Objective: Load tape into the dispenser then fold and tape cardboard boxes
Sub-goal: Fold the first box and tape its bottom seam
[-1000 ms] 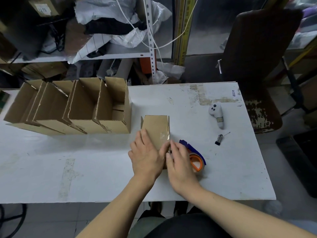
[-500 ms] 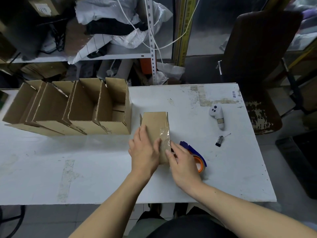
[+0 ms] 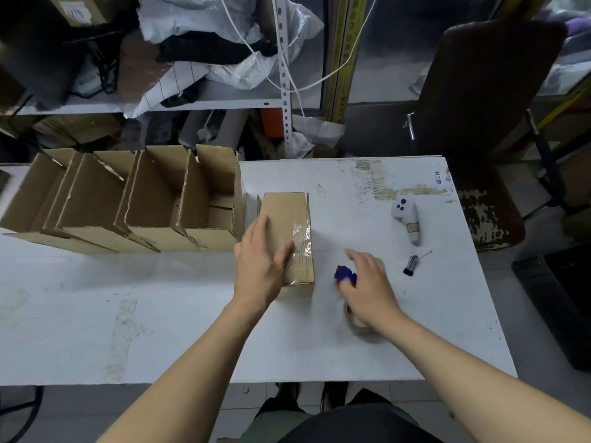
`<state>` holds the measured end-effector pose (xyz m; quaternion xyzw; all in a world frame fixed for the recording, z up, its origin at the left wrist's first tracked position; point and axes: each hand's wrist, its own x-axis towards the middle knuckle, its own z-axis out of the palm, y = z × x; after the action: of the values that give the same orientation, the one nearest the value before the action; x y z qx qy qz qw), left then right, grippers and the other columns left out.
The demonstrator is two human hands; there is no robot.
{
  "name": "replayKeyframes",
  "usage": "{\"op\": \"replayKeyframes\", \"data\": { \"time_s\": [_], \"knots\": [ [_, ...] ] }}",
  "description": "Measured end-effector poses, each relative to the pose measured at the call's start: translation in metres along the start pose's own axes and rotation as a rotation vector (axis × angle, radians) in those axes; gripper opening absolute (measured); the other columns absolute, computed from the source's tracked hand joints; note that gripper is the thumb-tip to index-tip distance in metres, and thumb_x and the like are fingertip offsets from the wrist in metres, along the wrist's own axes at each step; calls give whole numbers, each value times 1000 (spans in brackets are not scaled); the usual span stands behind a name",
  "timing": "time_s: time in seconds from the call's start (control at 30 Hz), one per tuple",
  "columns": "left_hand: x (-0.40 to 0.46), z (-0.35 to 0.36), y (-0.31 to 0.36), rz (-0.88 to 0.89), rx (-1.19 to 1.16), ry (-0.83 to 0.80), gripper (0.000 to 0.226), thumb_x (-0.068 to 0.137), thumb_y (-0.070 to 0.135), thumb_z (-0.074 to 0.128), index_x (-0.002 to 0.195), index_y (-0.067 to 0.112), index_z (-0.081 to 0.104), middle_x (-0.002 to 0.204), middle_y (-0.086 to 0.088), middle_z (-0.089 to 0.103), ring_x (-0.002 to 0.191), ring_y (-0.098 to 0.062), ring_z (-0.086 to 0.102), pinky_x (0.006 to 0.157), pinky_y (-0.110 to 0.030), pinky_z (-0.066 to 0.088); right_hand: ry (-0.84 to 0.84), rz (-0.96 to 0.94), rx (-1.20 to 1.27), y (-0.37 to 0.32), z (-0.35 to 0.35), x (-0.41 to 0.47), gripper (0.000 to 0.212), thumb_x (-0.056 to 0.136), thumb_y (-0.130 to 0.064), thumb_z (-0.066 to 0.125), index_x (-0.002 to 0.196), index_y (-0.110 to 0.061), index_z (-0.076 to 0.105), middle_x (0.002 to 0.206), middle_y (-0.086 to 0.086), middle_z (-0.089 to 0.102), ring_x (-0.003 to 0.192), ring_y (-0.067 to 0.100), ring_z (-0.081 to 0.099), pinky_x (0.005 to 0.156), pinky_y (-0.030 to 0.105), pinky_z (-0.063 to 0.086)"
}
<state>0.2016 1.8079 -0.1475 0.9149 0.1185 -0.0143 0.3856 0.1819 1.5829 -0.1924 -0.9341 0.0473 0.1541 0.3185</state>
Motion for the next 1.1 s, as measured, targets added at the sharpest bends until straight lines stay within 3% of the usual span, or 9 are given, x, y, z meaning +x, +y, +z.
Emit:
{"op": "replayKeyframes", "data": {
  "time_s": [0.13, 0.2, 0.3, 0.4, 0.53, 0.67, 0.77, 0.93, 1.1],
  "knots": [
    [-7, -4, -1, -3, -6, 16, 68, 99, 43, 66, 156, 17, 39, 156, -4, 45, 137, -29, 40, 115, -32, 30, -233, 199, -446, 48, 7, 7, 33, 92, -22, 57, 123, -13, 53, 128, 8, 52, 119, 30, 47, 91, 36, 44],
    [-13, -7, 1, 9, 32, 48, 65, 100, 45, 63, 154, 16, 41, 152, -4, 49, 133, -29, 44, 113, -35, 33, -229, 207, -396, 54, 6, 10, 15, 90, -21, 62, 101, -14, 55, 116, 8, 55, 105, 30, 56, 80, 37, 48],
    [-25, -17, 14, 64, 31, 129, 56, 102, 42, 61, 150, 15, 48, 143, -2, 57, 126, -25, 49, 109, -37, 40, -207, 241, -154, 48, -8, 12, 31, 81, -28, 75, 87, -14, 48, 99, 9, 61, 80, 27, 62, 60, 36, 46],
    [-39, -33, 37, 73, -102, 127, 41, 103, 40, 62, 139, 20, 59, 121, 6, 69, 110, -14, 61, 95, -38, 53, -137, 209, 238, 24, -41, 0, 37, 79, -16, 75, 104, -23, 49, 97, 5, 70, 83, 23, 72, 70, 40, 58],
    [-44, -48, 72, -139, -411, -117, 25, 100, 50, 63, 106, 28, 74, 92, 13, 78, 89, -6, 73, 85, -36, 60, 31, -80, 526, -15, -86, -23, 72, 78, 15, 62, 128, -36, 54, 106, -5, 69, 97, 13, 67, 78, 17, 52],
    [-41, -53, 97, -400, -706, -404, 48, 96, 59, 63, 111, 15, 74, 98, -1, 82, 98, -18, 77, 90, -36, 59, 94, -301, 439, -28, -101, -35, 82, 77, 6, 82, 131, -48, 54, 115, -25, 61, 108, 5, 61, 86, 11, 49],
    [-42, -55, 104, -411, -815, -436, 47, 96, 49, 68, 109, 4, 76, 96, -5, 81, 88, -18, 77, 82, -33, 54, 128, -448, 333, -31, -102, -37, 80, 78, -19, 91, 141, -45, 51, 127, -28, 53, 114, 2, 56, 83, 13, 51],
    [-44, -50, 102, -280, -628, -269, 32, 103, 32, 65, 87, 7, 78, 67, 3, 74, 57, -2, 62, 63, -24, 49, 176, -642, 169, -22, -94, -30, 82, 81, -26, 89, 152, -27, 50, 129, -3, 57, 117, 17, 56, 85, 35, 58],
    [-45, -45, 95, -120, -267, -127, 32, 103, 37, 62, 79, 22, 77, 67, 12, 74, 58, -1, 61, 60, -25, 50, 261, -747, -74, -20, -99, -23, 64, 93, -34, 62, 154, -18, 50, 117, 6, 59, 105, 21, 53, 80, 36, 55]
  ]
}}
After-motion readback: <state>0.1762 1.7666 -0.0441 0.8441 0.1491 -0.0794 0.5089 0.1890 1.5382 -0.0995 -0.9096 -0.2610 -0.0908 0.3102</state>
